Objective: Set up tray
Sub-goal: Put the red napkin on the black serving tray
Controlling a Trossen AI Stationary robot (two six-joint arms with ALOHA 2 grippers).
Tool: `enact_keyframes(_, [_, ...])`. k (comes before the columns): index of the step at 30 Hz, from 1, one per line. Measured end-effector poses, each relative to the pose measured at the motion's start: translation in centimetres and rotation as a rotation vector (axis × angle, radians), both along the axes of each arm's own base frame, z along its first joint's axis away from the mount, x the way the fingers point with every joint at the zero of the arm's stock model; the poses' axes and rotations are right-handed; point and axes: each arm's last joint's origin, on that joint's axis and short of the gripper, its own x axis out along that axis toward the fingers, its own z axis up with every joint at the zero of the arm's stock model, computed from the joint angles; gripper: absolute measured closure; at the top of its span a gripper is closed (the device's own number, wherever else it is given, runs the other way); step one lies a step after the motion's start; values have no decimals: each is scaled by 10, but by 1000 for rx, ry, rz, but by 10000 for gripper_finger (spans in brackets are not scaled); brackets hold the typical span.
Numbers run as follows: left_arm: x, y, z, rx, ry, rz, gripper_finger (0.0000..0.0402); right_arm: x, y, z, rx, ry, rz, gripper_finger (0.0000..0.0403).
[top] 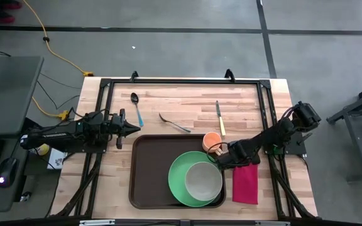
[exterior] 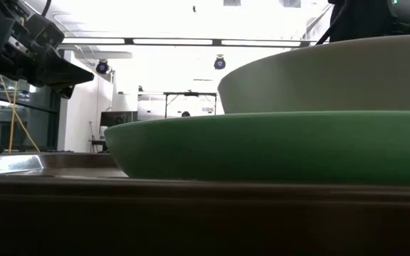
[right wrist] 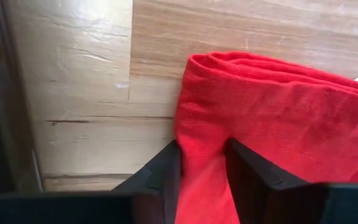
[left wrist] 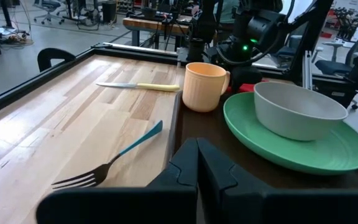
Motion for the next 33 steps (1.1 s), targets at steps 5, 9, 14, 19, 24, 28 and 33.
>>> enact_keyframes(5, [0,0,0,0,0,0,371,0,0,0,13,2,7,332])
enact_keyframes(9, [0,0,0,0,0,0,371,0,1,0,20,1,6,364])
enact_keyframes(14, [0,0,0,0,0,0,371,1,1,0,25,-7,14,398])
enact_keyframes(19, [0,0,0,0,0,0,371,3,2,1,25,-16,14,401])
enact_keyframes(24, [0,0,0,0,0,0,371,8,9,11,-10,-40,39,402])
enact_keyframes(28, [0,0,0,0,0,0,371,3,16,32,-36,4,46,402])
enact_keyframes(33, [0,0,0,0,0,0,371,-6,23,70,-49,20,63,403])
